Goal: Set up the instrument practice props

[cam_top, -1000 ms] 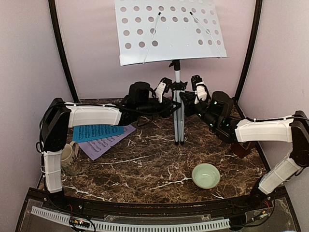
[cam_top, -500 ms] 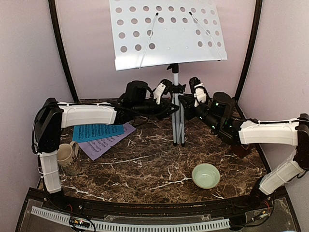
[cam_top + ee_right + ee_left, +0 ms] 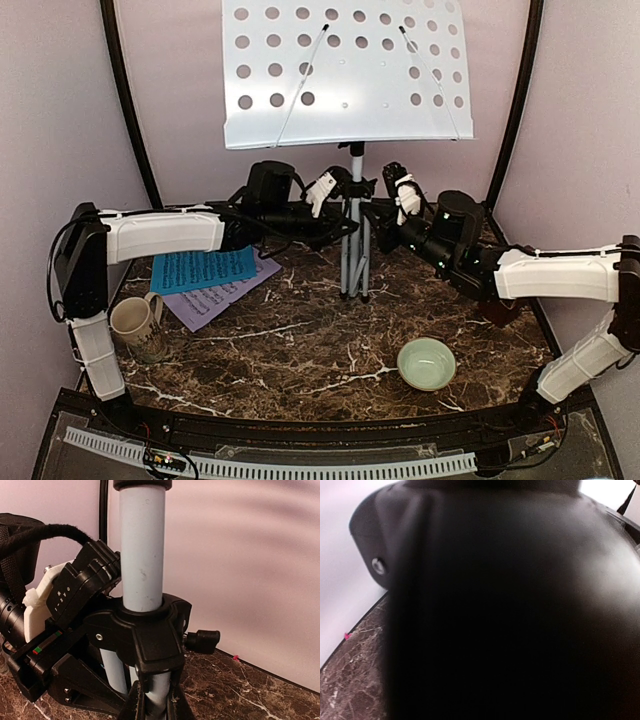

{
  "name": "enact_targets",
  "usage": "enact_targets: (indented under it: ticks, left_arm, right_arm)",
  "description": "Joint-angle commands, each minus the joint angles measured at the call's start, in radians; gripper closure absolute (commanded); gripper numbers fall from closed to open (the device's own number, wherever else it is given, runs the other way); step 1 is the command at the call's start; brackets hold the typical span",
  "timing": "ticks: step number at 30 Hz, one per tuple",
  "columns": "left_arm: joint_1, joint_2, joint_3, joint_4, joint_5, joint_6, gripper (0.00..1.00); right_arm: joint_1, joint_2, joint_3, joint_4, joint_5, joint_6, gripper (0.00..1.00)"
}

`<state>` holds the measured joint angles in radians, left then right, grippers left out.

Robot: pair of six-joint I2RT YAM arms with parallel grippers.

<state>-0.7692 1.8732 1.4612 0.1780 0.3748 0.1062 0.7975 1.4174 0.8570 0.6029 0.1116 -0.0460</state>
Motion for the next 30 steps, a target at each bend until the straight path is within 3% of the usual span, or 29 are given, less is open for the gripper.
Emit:
enact_targets:
  ticks: [1, 11, 18, 30]
  left_arm:
    - [0.13, -0.106, 0.066, -0.134, -0.205, 0.113, 0.97]
    - [0.234, -0.143, -0.019, -0.083, -0.034, -0.035, 1.0]
    - [0.245, -0.122, -0.027, -0.094, -0.045, -0.037, 1.0]
    - [0.254, -0.146, -0.109, -0.036, 0.025, -0.053, 1.0]
  right_arm:
    - [-0.031, -0.078, 0.078, 0.189, 0.097, -0.018, 1.0]
    - [-0.031, -0.052, 0.158, 0.068, 0.098, -0.018, 1.0]
    - [-0.032, -0.017, 0.25, -0.052, 0.078, -0.027, 1.0]
    - [-0.03, -0.016, 0.161, -0.02, -0.068, 0.023, 1.0]
